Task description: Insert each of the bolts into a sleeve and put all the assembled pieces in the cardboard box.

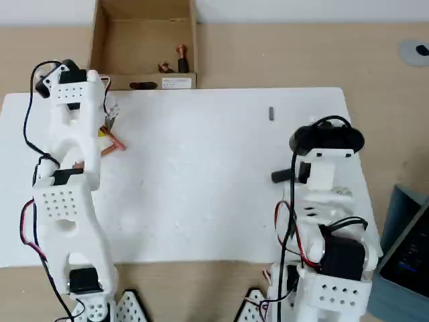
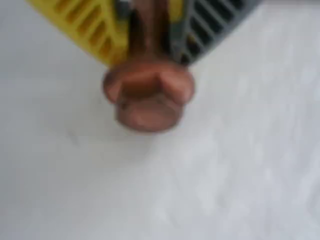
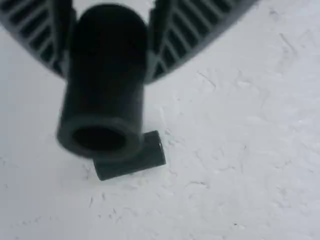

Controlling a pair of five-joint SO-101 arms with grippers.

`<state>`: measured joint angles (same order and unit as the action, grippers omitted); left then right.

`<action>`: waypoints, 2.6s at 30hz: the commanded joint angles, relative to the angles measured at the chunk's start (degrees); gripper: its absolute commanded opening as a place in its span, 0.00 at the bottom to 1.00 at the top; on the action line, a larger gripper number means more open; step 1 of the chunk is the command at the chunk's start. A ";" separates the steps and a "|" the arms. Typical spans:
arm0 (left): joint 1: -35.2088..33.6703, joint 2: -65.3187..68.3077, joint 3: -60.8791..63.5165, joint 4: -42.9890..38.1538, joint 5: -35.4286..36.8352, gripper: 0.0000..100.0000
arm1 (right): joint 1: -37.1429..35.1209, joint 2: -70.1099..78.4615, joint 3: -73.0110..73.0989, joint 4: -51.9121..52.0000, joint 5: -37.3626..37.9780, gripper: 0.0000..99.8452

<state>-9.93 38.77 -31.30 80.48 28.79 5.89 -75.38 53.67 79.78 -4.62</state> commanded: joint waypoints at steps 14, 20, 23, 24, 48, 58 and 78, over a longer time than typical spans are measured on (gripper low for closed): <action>9.14 -30.90 -4.22 16.79 -9.05 0.00 | 0.31 -1.10 -8.57 3.96 3.16 0.01; 14.07 -45.93 8.88 16.53 -11.08 0.00 | 0.22 -2.42 -9.10 3.87 3.69 0.01; 15.47 -54.02 17.41 14.33 -10.90 0.00 | 0.22 -4.97 -7.43 3.60 6.51 0.01; 15.74 -56.84 21.01 12.40 -10.90 0.00 | 0.22 -6.11 -6.55 3.60 7.38 0.01; 20.75 -124.35 92.75 -28.48 -14.95 0.00 | -24.66 -34.86 23.69 -16.88 3.34 0.01; 20.84 -143.96 102.68 -30.33 -14.51 0.00 | -38.02 -34.86 27.56 -21.89 0.70 0.01; 30.07 -143.25 100.57 -39.12 -4.40 0.00 | -54.73 -34.86 32.92 -32.35 1.14 0.01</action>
<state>17.05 -103.91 71.56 42.68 24.04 -48.00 -103.43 86.73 49.10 -3.56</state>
